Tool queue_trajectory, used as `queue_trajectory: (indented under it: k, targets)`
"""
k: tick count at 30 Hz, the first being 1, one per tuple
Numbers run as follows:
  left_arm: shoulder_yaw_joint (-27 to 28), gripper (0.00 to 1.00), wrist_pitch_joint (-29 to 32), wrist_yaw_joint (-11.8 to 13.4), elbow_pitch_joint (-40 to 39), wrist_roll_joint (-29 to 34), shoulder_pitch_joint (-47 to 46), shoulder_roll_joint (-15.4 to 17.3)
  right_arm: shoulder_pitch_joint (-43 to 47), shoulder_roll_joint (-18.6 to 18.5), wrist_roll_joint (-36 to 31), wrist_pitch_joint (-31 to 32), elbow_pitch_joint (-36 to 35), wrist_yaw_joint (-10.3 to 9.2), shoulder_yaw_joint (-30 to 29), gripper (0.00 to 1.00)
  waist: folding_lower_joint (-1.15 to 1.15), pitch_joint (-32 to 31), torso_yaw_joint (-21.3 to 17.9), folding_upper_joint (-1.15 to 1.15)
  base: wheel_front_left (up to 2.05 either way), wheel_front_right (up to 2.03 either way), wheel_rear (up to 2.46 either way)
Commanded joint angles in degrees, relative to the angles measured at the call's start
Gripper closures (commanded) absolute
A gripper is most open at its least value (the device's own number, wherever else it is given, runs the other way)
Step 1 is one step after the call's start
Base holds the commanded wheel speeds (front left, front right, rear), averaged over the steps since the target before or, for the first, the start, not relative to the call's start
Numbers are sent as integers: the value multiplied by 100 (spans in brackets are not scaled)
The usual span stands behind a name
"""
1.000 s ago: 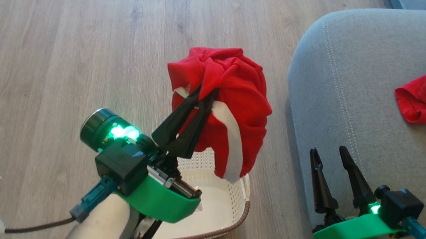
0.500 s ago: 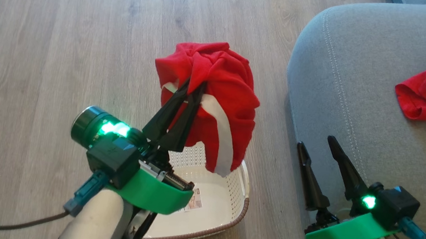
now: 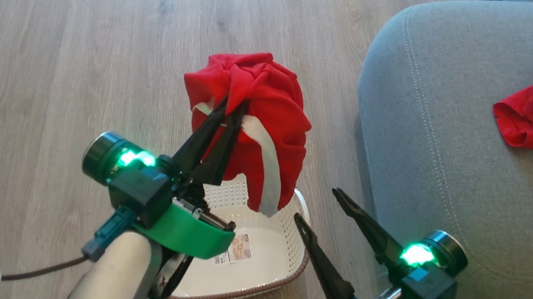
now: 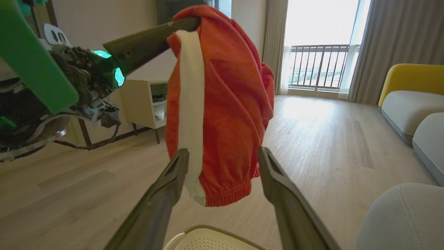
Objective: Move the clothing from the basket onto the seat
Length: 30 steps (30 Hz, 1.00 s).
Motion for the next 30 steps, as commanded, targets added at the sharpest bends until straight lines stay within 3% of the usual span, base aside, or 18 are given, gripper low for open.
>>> queue_trajectory:
  k: [1, 13, 19, 30]
  targets:
    - [160, 100, -29, -26, -172, 47, -322, 15, -252, -38, -111, -37, -221, 40, 83, 0, 0, -12, -1, 0, 0, 0, 0]
    - [-679, 100, -29, -166, 70, 65, -242, 15, -514, 107, -545, -37, 165, 40, 191, 0, 0, -49, 64, 0, 0, 0, 0]
    - [-1128, 100, -29, -233, 100, 76, -242, 15, -571, 247, -707, -37, 464, 40, -97, 0, 0, -71, 136, 0, 0, 0, 0]
    - [-1375, 100, -29, -188, 127, -100, -241, 15, -702, 397, -1009, -37, 758, 40, -92, 0, 0, -95, 249, 0, 0, 0, 0]
